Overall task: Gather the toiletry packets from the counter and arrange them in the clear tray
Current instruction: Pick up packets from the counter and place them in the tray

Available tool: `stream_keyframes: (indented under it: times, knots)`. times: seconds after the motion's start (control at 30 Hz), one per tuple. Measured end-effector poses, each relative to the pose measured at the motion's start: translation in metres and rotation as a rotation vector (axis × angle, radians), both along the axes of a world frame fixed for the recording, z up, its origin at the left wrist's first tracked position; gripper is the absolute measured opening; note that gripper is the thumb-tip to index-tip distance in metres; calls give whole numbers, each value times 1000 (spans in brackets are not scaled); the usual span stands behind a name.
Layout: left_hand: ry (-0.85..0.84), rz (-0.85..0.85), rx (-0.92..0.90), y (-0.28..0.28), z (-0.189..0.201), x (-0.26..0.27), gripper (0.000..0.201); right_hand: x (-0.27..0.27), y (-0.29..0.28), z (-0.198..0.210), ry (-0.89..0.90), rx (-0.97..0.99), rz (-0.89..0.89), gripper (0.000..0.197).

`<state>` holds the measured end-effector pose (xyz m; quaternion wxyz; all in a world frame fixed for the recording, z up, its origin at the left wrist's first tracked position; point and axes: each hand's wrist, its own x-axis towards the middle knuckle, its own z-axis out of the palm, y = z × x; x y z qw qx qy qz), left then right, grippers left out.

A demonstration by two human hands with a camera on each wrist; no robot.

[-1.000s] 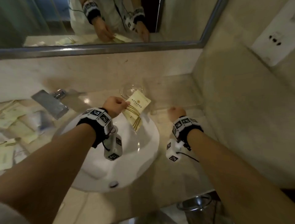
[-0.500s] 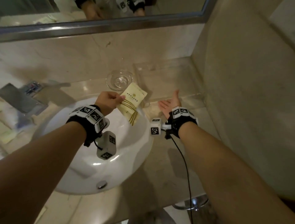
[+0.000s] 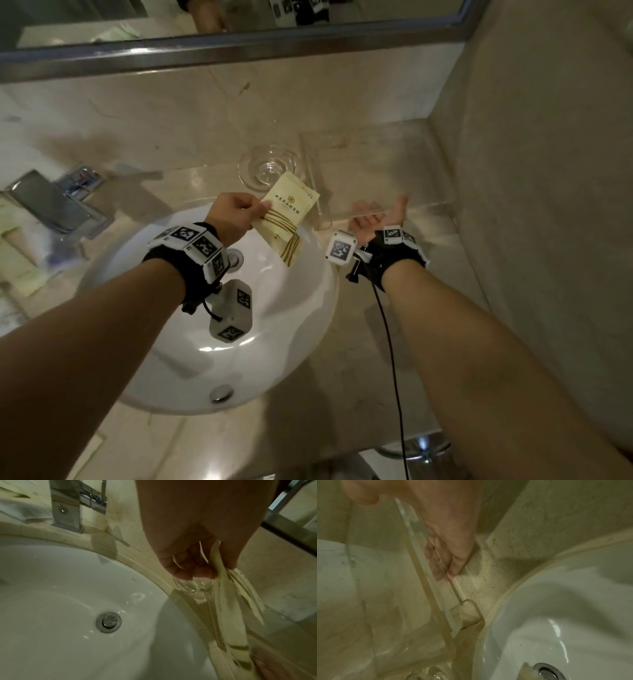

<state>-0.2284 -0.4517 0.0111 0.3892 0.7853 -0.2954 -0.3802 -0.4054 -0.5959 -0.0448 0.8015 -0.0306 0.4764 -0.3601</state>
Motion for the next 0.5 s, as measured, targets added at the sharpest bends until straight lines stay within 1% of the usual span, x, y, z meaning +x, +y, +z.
stream_keyframes:
  times: [0.1,0.17,0.23,0.27,0.33,0.37,0.4,0.43,0.5]
  knots:
    - [-5,2,-15,-1,1,-2,26,-3,5,-3,27,2,-16,85]
    - [-2,-10,-19,-3,1,-5,26,-7,10,-3,55,-2,-20,78]
    - [7,-14,-31,-4,1,-9,26,-11,16,1,93,-28,16,71]
    - [12,-14,-38,-5,1,-10,26,-14,19,3,114,-40,57,64]
    - [28,-18,-51,-7,2,-15,28,-21,23,-3,174,-47,127,44]
    - [39,-20,-58,-8,2,-18,29,-24,23,-7,225,-47,165,33]
    - [45,-28,-63,-9,3,-21,30,-28,26,-9,302,-44,210,26]
    - [46,-44,-64,-10,4,-25,30,-33,27,-12,348,-15,212,26]
    - [49,-79,-61,-11,7,-32,31,-42,28,-15,361,52,183,28]
